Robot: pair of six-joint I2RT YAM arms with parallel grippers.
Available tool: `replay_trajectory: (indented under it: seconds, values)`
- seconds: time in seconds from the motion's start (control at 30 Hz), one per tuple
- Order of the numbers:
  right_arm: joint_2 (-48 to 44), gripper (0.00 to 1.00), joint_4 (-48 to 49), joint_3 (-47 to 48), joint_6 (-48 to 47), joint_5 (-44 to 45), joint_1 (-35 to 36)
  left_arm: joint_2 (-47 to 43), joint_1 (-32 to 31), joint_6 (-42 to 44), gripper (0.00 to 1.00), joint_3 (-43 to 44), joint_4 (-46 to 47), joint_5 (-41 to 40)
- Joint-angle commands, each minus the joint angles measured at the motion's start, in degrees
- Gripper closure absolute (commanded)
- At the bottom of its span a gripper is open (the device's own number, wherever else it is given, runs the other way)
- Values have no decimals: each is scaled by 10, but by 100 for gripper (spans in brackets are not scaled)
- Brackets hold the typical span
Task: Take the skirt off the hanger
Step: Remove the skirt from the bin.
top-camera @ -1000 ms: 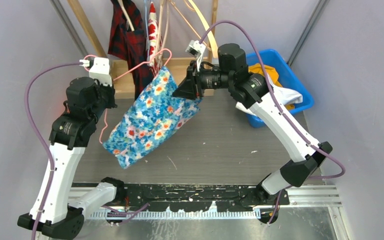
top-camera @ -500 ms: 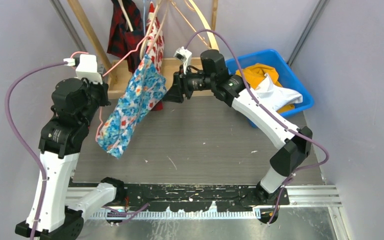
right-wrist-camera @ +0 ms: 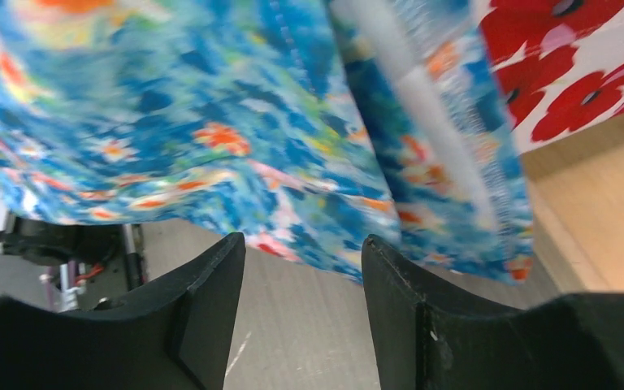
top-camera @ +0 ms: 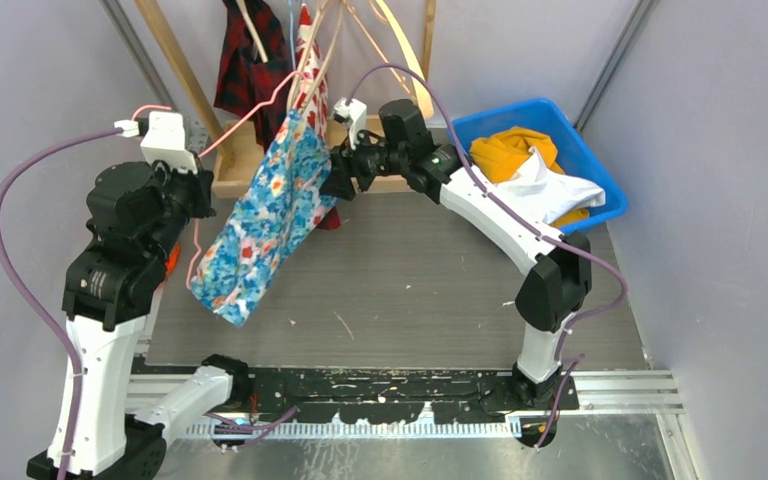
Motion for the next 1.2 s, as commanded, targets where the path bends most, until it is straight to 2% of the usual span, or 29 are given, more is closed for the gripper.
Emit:
replay_trajectory:
  seconds: [0.0, 0.47, 0.6, 0.7, 0.97, 1.17]
  values:
    - [20, 40, 23, 53, -56, 38, -7, -15, -2, -2, 100, 32, 19, 7]
    - [73, 39, 51, 79, -31, 2, -33, -12, -2, 12, 100, 40, 3, -7]
    - [91, 40, 76, 78, 9, -29, -33, -9, -2, 12, 100, 39, 2, -7]
    - [100, 42, 86, 89, 39, -50, -29, -7, -3, 15, 100, 36, 2, -12]
    - [74, 41, 92, 53, 49, -71, -18, -4, -5, 15, 100, 32, 6, -10]
    - [70, 46, 82, 59, 53, -74, 18, -3, -6, 11, 100, 31, 4, -9]
